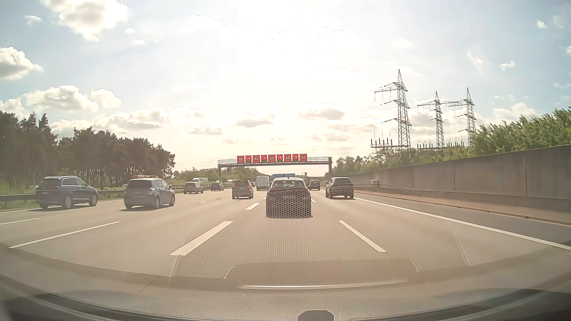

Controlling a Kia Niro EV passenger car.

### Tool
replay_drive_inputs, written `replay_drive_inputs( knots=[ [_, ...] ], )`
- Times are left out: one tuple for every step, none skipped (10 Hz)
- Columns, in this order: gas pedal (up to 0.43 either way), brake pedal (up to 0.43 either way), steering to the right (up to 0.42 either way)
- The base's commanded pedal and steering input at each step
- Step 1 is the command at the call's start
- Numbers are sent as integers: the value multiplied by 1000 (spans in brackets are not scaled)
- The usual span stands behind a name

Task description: Follow the waypoints while adhering to traffic rules and regulations

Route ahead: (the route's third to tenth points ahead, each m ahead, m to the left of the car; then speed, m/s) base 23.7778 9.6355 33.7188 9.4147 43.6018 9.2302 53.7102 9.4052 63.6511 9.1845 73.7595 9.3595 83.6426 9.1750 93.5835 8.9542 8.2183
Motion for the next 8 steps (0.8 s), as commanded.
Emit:
replay_drive_inputs(
  knots=[
    [118, 0, -3],
    [130, 0, -3],
    [130, 0, -4],
    [138, 0, -4],
    [138, 0, -4],
    [138, 0, -4],
    [138, 0, -4],
    [138, 0, -4]
  ],
)
